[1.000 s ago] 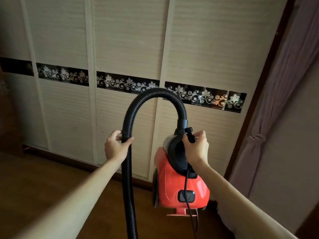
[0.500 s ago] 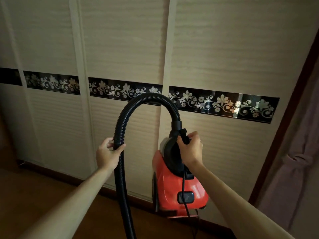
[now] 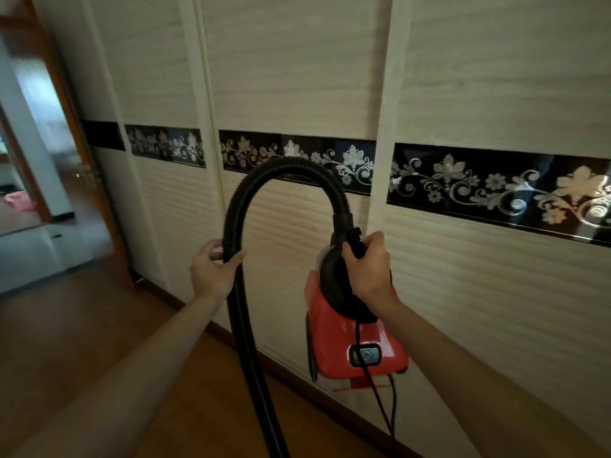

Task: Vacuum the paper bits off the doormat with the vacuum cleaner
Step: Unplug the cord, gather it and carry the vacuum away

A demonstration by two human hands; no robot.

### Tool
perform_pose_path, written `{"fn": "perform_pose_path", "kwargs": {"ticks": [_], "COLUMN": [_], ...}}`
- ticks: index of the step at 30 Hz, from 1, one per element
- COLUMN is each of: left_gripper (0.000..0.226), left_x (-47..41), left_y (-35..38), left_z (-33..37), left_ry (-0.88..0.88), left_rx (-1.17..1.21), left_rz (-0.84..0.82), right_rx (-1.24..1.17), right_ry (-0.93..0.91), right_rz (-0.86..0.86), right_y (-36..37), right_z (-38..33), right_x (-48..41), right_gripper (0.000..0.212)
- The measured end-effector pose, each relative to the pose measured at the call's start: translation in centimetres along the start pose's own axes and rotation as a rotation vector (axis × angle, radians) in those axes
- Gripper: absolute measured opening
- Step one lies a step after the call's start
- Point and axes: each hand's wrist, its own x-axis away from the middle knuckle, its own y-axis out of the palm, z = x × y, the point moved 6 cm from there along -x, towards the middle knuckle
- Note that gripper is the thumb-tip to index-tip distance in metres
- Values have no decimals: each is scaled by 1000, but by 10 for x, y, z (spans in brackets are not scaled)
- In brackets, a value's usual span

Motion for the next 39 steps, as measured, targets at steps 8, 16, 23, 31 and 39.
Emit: {"fn": "perform_pose_path", "kwargs": {"ticks": [8, 16, 23, 31, 39], "left_gripper": [43, 46, 51, 46, 46], "left_x": [-72, -167, -268, -355, -430], "left_y": [-41, -111, -181, -250, -307], "left_z": [-35, -118, -162, -196, -248], "left_ry": [-8, -119, -179, -163, -186], "left_rx": [-173, -141, -177, -247, -312], "left_rz": [146, 182, 266, 402, 568], "right_rx": [-41, -118, -201, -307, -370], "right_ry": [-66, -116, -97, -119, -163], "right_rz": [-190, -331, -423, -499, -607], "right_y": [120, 284, 437, 572, 707], "right_z": [0, -26, -65, -121, -163], "right_x": [-62, -96, -120, -142, -163], "right_gripper": [22, 22, 22, 21, 21]}}
